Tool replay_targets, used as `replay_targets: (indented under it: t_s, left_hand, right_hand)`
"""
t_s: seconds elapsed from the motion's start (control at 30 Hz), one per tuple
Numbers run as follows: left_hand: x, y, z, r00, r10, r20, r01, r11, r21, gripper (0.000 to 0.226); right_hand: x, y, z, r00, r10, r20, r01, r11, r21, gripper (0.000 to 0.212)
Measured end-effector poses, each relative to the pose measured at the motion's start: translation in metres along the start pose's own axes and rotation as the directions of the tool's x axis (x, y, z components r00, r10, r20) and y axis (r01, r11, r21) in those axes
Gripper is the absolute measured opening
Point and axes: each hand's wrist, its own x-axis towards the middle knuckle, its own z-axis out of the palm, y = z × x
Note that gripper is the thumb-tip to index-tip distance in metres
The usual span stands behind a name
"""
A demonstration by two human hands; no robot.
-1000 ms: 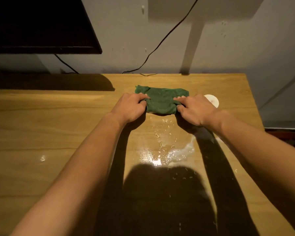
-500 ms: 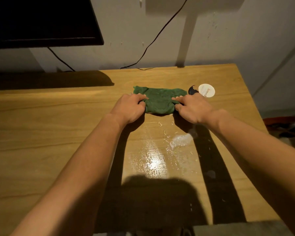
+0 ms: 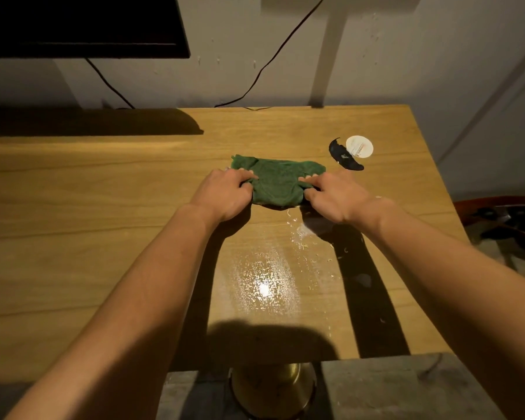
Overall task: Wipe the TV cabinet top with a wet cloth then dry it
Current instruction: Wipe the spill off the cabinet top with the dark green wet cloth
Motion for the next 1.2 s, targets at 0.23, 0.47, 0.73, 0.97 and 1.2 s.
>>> replay_targets:
  t_s: [0.23,0.47,0.73,0.97,1.2]
  left_hand:
    - [-0.035,-0.001,0.011,1.000,-0.017,0.017,0.018,0.999,-0.031,0.042]
    - [-0.079,-0.001,0.026,0.999,-0.029,0.021,0.029,0.999,-0.029,0.043]
    - [-0.132,0.004,0.045,0.998,-0.042,0.043,0.043,0.999,-0.008,0.048]
    - [-0.172,0.010,0.059,0.998,-0.044,0.047,0.044,0.999,0.007,0.050]
    - [-0.220,0.023,0.069,0.996,-0.080,0.046,0.079,0.997,0.019,0.049]
  right_hand:
    - [-0.030,-0.005,0.010,1.000,0.010,0.019,-0.011,0.997,0.074,0.049]
    - [-0.067,-0.011,0.025,0.999,-0.001,0.035,-0.002,0.995,0.096,0.050]
    - [-0.115,-0.011,0.043,0.997,-0.058,0.047,0.054,0.996,0.077,0.048]
    - [-0.156,-0.014,0.059,0.993,-0.083,0.086,0.074,0.992,0.102,0.051]
    - [-0.197,-0.018,0.076,0.990,-0.086,0.113,0.071,0.989,0.130,0.052]
